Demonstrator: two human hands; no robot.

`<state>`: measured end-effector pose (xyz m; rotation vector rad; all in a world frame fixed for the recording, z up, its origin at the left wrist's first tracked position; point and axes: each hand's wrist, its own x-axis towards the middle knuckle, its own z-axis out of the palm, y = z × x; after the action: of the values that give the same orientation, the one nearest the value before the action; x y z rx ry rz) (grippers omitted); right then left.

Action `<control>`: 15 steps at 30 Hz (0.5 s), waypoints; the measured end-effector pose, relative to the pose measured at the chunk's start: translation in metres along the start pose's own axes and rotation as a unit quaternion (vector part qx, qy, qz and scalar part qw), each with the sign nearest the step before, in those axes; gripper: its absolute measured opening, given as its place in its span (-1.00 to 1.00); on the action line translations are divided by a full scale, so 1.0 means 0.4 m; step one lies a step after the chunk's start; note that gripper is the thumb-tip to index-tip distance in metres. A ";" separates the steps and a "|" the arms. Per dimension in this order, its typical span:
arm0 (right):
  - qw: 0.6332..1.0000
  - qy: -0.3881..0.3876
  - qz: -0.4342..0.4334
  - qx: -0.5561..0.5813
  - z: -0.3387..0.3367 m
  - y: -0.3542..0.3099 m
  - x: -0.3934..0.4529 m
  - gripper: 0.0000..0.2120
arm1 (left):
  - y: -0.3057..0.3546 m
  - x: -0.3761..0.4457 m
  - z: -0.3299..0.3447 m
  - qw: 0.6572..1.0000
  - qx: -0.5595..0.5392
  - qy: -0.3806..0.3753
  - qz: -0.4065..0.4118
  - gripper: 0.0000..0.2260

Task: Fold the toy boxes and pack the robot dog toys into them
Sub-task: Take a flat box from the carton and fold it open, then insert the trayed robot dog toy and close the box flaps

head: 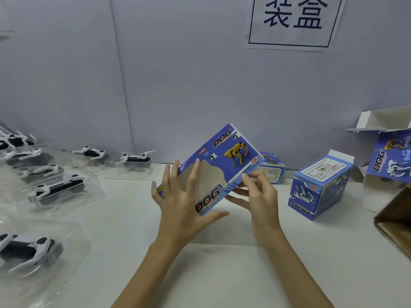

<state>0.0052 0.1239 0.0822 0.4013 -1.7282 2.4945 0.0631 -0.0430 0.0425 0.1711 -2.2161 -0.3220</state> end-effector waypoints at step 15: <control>0.919 -0.205 -0.145 -0.305 0.072 0.103 -0.084 -0.74 | -0.061 -0.010 0.030 0.993 -0.015 -0.106 0.051 -0.57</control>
<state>0.0335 0.0852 0.0456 1.0682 -2.2609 1.6255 0.0565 -0.0632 0.0254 0.0051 -2.4183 -0.3303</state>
